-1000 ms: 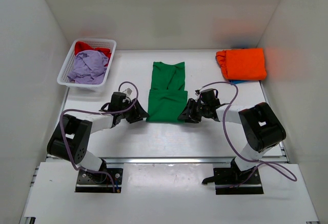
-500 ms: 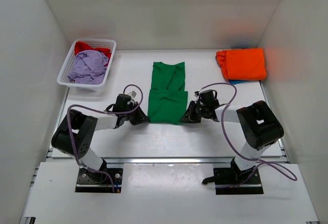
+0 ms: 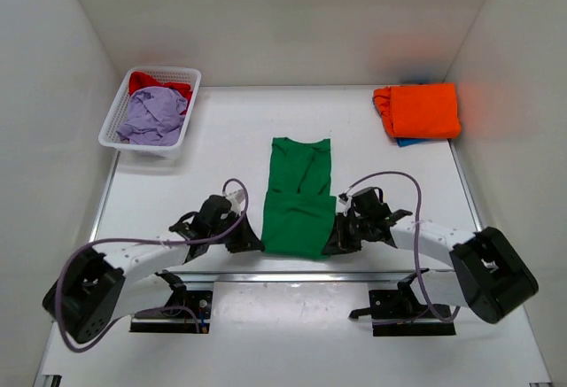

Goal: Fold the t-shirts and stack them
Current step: Grab one side of the 2/3 rectangular tshirt with both arms, then fold the long partially folded tshirt into a neat square

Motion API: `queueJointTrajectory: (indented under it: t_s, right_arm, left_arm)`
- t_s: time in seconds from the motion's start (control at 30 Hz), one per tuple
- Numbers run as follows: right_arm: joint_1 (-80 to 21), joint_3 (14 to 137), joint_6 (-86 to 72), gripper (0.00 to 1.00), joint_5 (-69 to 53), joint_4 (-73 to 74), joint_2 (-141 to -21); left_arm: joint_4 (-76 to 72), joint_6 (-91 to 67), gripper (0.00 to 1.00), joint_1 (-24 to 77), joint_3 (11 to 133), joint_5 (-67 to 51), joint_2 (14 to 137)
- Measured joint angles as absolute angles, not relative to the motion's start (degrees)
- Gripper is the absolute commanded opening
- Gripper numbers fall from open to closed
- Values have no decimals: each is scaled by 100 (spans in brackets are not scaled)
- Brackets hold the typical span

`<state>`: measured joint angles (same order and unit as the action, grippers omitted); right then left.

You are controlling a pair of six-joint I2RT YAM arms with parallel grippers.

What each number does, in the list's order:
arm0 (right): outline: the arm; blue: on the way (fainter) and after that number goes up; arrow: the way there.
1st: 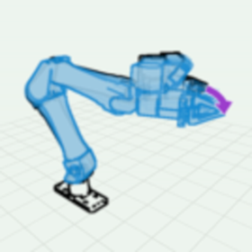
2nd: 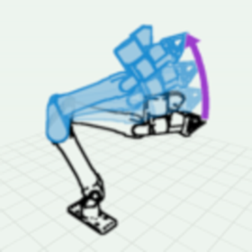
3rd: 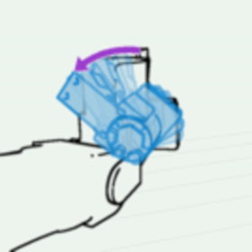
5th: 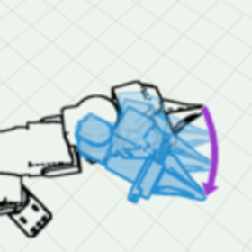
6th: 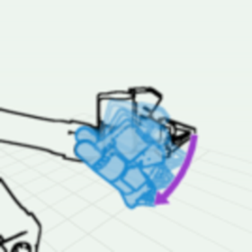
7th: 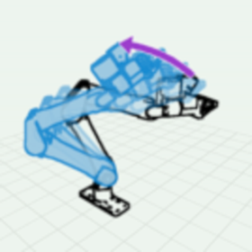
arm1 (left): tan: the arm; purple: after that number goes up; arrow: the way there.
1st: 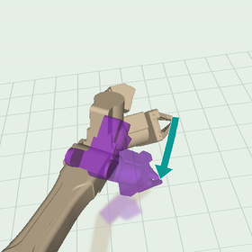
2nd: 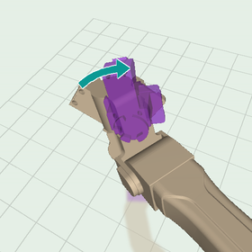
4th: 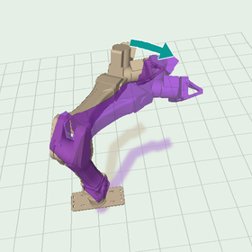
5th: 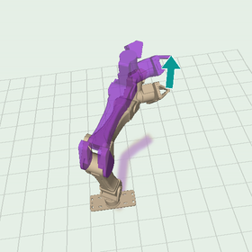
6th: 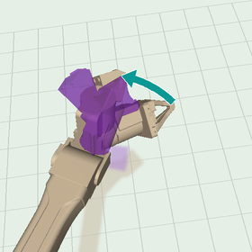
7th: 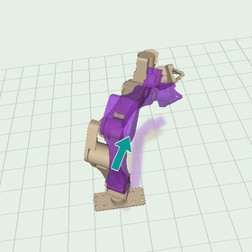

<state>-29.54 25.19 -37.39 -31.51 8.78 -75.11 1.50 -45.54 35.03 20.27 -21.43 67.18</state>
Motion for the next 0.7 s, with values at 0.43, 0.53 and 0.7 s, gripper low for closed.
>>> queueJointTrajectory:
  t_s: [0.43,0.53,0.7]
  right_arm:
    - [-2569,2849,-3758,0,-3581,1778,-6764]
    - [-1925,3800,-3570,0,-3804,1848,-7168]
    - [-1063,6167,-3026,0,-4128,1929,-8960]
  left_arm:
    - [869,-4899,0,3354,2630,-2060,6176]
    - [838,-4731,0,2788,3771,-2178,6849]
    - [521,-4442,11,2045,6040,-2298,8842]
